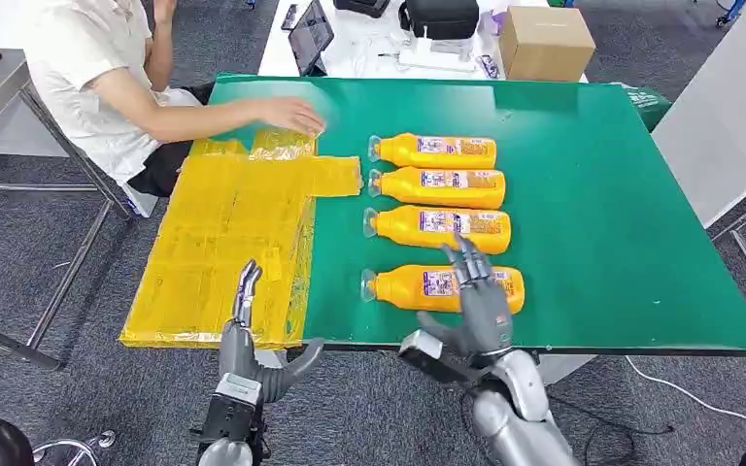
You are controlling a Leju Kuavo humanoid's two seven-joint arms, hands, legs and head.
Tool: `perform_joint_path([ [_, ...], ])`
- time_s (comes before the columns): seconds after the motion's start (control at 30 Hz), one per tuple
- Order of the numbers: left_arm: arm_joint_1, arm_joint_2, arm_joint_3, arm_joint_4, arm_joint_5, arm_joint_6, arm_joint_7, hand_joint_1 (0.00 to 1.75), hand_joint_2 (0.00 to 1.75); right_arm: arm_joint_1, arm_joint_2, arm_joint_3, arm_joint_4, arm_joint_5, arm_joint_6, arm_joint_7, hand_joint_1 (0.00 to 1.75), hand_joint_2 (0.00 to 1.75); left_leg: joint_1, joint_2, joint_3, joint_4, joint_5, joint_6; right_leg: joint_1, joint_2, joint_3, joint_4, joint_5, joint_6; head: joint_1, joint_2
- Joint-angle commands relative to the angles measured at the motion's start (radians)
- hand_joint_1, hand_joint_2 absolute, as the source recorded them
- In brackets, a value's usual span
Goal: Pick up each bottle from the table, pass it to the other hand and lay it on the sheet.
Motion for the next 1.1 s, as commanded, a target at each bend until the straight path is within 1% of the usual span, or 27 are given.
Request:
perform_joint_path([
  [0.03, -0.042, -0.01, -0.008, 0.078, 0.011, -0.017, -0.007, 0.0, 1.75, -0.161, -0.078, -0.008, 0.257, 0.085, 0.102, 0.077, 0.0, 1.75, 0.0, 0.001, 0.003, -0.001, -0.001, 0.001, 0.0, 0.0, 0.003, -0.001, 0.0, -0.001, -0.001, 0.0],
  [0.07, -0.042, -0.011, -0.006, 0.077, 0.012, -0.018, -0.008, 0.0, 1.75, -0.169, -0.079, -0.006, 0.267, 0.095, 0.093, 0.077, 0.0, 1.75, 0.0, 0.001, 0.006, -0.001, -0.002, 0.002, 0.0, 0.0, 0.005, -0.002, -0.001, -0.002, 0.0, 0.0],
  [0.1, -0.043, -0.012, -0.005, 0.076, 0.012, -0.018, -0.008, 0.0, 1.75, -0.177, -0.079, -0.001, 0.276, 0.108, 0.09, 0.082, 0.0, 1.75, -0.001, 0.001, 0.004, -0.001, -0.001, 0.001, 0.0, 0.0, 0.004, -0.001, -0.001, -0.002, -0.001, 0.0],
  [0.13, -0.043, -0.012, -0.005, 0.076, 0.013, -0.018, -0.008, 0.0, 1.75, -0.181, -0.077, 0.0, 0.28, 0.108, 0.095, 0.083, 0.0, 1.75, 0.0, 0.001, 0.006, -0.001, -0.002, 0.002, 0.0, -0.001, 0.006, -0.002, -0.001, -0.002, 0.0, 0.0],
  [0.2, -0.042, -0.012, -0.004, 0.071, 0.013, -0.021, -0.008, 0.0, 1.75, -0.201, -0.077, 0.014, 0.304, 0.125, 0.144, 0.115, 0.0, 1.75, 0.0, 0.001, 0.002, -0.001, -0.001, 0.001, 0.0, 0.0, 0.002, -0.001, -0.001, -0.001, 0.0, 0.0],
  [0.23, -0.042, -0.012, -0.004, 0.069, 0.013, -0.022, -0.008, 0.0, 1.75, -0.204, -0.078, 0.02, 0.306, 0.127, 0.158, 0.116, 0.0, 1.75, 0.0, 0.002, 0.005, -0.001, -0.002, 0.002, 0.0, 0.001, 0.005, -0.001, -0.001, -0.002, 0.0, 0.0],
  [0.27, -0.043, -0.013, -0.004, 0.066, 0.013, -0.024, -0.008, 0.0, 1.75, -0.206, -0.079, 0.025, 0.309, 0.126, 0.169, 0.116, 0.0, 1.75, 0.0, 0.001, 0.004, -0.001, -0.001, 0.002, 0.0, 0.0, 0.004, -0.001, -0.001, -0.002, 0.0, 0.0],
  [0.3, -0.042, -0.014, -0.004, 0.063, 0.013, -0.026, -0.008, 0.0, 1.75, -0.203, -0.081, 0.036, 0.31, 0.126, 0.189, 0.116, 0.0, 1.75, 0.0, 0.002, 0.005, -0.001, -0.002, 0.002, 0.001, 0.0, 0.005, -0.001, -0.001, -0.002, 0.0, 0.0],
  [0.33, -0.042, -0.015, -0.005, 0.062, 0.013, -0.027, -0.008, 0.0, 1.75, -0.199, -0.083, 0.042, 0.308, 0.128, 0.194, 0.115, 0.0, 1.75, 0.0, 0.001, 0.003, -0.001, -0.001, 0.001, 0.0, 0.0, 0.003, -0.001, -0.001, -0.002, -0.001, 0.0],
  [0.37, -0.041, -0.016, -0.005, 0.061, 0.013, -0.029, -0.008, 0.0, 1.75, -0.195, -0.083, 0.047, 0.309, 0.129, 0.197, 0.12, 0.0, 1.75, 0.0, 0.001, 0.006, -0.001, -0.002, 0.002, 0.001, 0.0, 0.007, -0.001, -0.002, -0.003, 0.0, 0.0],
  [0.43, -0.042, -0.017, -0.006, 0.062, 0.013, -0.028, -0.008, 0.0, 1.75, -0.185, -0.085, 0.048, 0.312, 0.128, 0.199, 0.12, 0.0, 1.75, 0.0, 0.0, 0.002, -0.001, -0.001, 0.001, 0.001, -0.001, 0.003, -0.001, -0.001, -0.002, 0.0, 0.0],
  [0.47, -0.044, -0.018, -0.008, 0.064, 0.011, -0.029, -0.007, 0.0, 1.75, -0.182, -0.09, 0.053, 0.305, 0.13, 0.205, 0.12, 0.0, 1.75, 0.0, 0.0, 0.006, -0.001, -0.002, 0.002, 0.001, -0.001, 0.006, -0.002, -0.002, -0.003, 0.0, 0.0],
  [0.5, -0.044, -0.018, -0.008, 0.064, 0.011, -0.029, -0.007, 0.0, 1.75, -0.181, -0.092, 0.053, 0.305, 0.13, 0.205, 0.12, 0.0, 1.75, 0.0, -0.001, 0.002, -0.001, -0.001, 0.001, 0.0, -0.001, 0.003, -0.001, -0.001, -0.001, 0.0, 0.0],
  [0.53, -0.044, -0.018, -0.008, 0.064, 0.011, -0.029, -0.007, 0.0, 1.75, -0.181, -0.092, 0.053, 0.305, 0.13, 0.205, 0.12, 0.0, 1.75, 0.0, 0.0, 0.002, -0.001, -0.001, 0.001, 0.001, -0.001, 0.003, -0.001, -0.001, -0.002, 0.0, 0.0],
  [0.63, -0.046, -0.019, -0.007, 0.067, 0.01, -0.031, -0.006, 0.0, 1.75, -0.18, -0.099, 0.053, 0.295, 0.135, 0.207, 0.131, 0.0, 1.75, 0.0, 0.0, 0.006, -0.001, -0.002, 0.002, 0.001, -0.001, 0.007, -0.001, -0.002, -0.003, 0.0, 0.0],
  [0.67, -0.045, -0.02, -0.006, 0.066, 0.007, -0.032, -0.005, 0.0, 1.75, -0.175, -0.104, 0.055, 0.284, 0.144, 0.212, 0.153, 0.0, 1.75, 0.0, 0.0, 0.005, -0.001, -0.002, 0.002, 0.001, -0.001, 0.005, -0.001, -0.002, -0.002, 0.0, 0.0],
  [0.7, -0.044, -0.02, -0.007, 0.065, 0.006, -0.032, -0.004, 0.0, 1.75, -0.174, -0.109, 0.053, 0.281, 0.148, 0.216, 0.165, 0.0, 1.75, 0.0, 0.0, 0.006, -0.001, -0.002, 0.002, 0.001, -0.001, 0.007, -0.001, -0.002, -0.003, 0.0, 0.0],
  [0.73, -0.043, -0.02, -0.005, 0.062, 0.002, -0.03, -0.002, 0.0, 1.75, -0.171, -0.114, 0.054, 0.274, 0.159, 0.227, 0.188, 0.0, 1.75, 0.0, 0.0, 0.004, -0.001, -0.001, 0.001, 0.001, -0.001, 0.004, -0.001, -0.002, -0.002, 0.0, 0.0],
  [0.8, -0.039, -0.019, -0.003, 0.053, -0.005, -0.029, 0.004, 0.0, 1.75, -0.165, -0.125, 0.052, 0.257, 0.169, 0.257, 0.22, 0.0, 1.75, 0.0, 0.0, 0.007, -0.001, -0.002, 0.002, 0.001, -0.002, 0.007, -0.001, -0.002, -0.003, 0.0, 0.0],
  [0.83, -0.038, -0.019, -0.003, 0.05, -0.007, -0.029, 0.006, 0.0, 1.75, -0.162, -0.129, 0.054, 0.251, 0.177, 0.261, 0.229, 0.0, 1.75, 0.0, -0.001, 0.006, -0.001, -0.002, 0.002, 0.001, -0.002, 0.006, -0.001, -0.002, -0.003, 0.0, 0.0],
  [0.87, -0.038, -0.019, -0.003, 0.05, -0.007, -0.029, 0.006, 0.0, 1.75, -0.162, -0.129, 0.054, 0.251, 0.177, 0.261, 0.229, 0.0, 1.75, 0.0, 0.0, 0.008, -0.001, -0.003, 0.003, 0.001, -0.002, 0.009, -0.001, -0.003, -0.004, 0.0, 0.0],
  [0.93, -0.038, -0.019, -0.003, 0.05, -0.007, -0.029, 0.006, 0.0, 1.75, -0.162, -0.129, 0.054, 0.251, 0.177, 0.261, 0.229, 0.0, 1.75, 0.0, 0.0, 0.006, -0.001, -0.002, 0.002, 0.001, -0.002, 0.007, -0.001, -0.002, -0.003, 0.0, 0.0],
  [0.97, -0.038, -0.019, -0.001, 0.049, -0.012, -0.03, 0.011, 0.0, 1.75, -0.161, -0.136, 0.061, 0.248, 0.202, 0.28, 0.263, 0.0, 1.75, 0.0, 0.0, 0.002, -0.001, -0.001, 0.001, 0.001, -0.001, 0.003, -0.001, -0.001, -0.002, 0.0, 0.0],
  [1.0, -0.039, -0.021, 0.002, 0.045, -0.013, -0.029, 0.014, 0.0, 1.75, -0.163, -0.143, 0.074, 0.245, 0.232, 0.278, 0.299, 0.0, 1.75, 0.0, -0.001, 0.003, -0.001, -0.001, 0.001, 0.0, -0.002, 0.003, -0.001, -0.001, -0.002, 0.0, 0.0],
  [1.03, -0.039, -0.021, 0.002, 0.045, -0.013, -0.029, 0.014, 0.0, 1.75, -0.163, -0.143, 0.074, 0.245, 0.232, 0.278, 0.299, 0.0, 1.75, 0.0, 0.001, 0.006, -0.001, -0.002, 0.002, 0.001, -0.001, 0.007, -0.001, -0.002, -0.003, -0.001, 0.0],
  [1.07, -0.035, -0.024, 0.003, 0.037, -0.018, -0.028, 0.02, 0.0, 1.75, -0.153, -0.15, 0.075, 0.225, 0.277, 0.258, 0.346, 0.0, 1.75, 0.0, 0.001, 0.008, -0.001, -0.003, 0.002, 0.001, -0.001, 0.009, -0.001, -0.003, -0.004, 0.0, 0.0],
  [1.1, -0.032, -0.024, 0.004, 0.034, -0.02, -0.028, 0.022, 0.0, 1.75, -0.148, -0.152, 0.073, 0.215, 0.294, 0.254, 0.362, 0.0, 1.75, 0.0, 0.0, 0.003, -0.001, -0.001, 0.001, 0.001, -0.001, 0.003, -0.001, -0.001, -0.002, 0.0, 0.0],
])
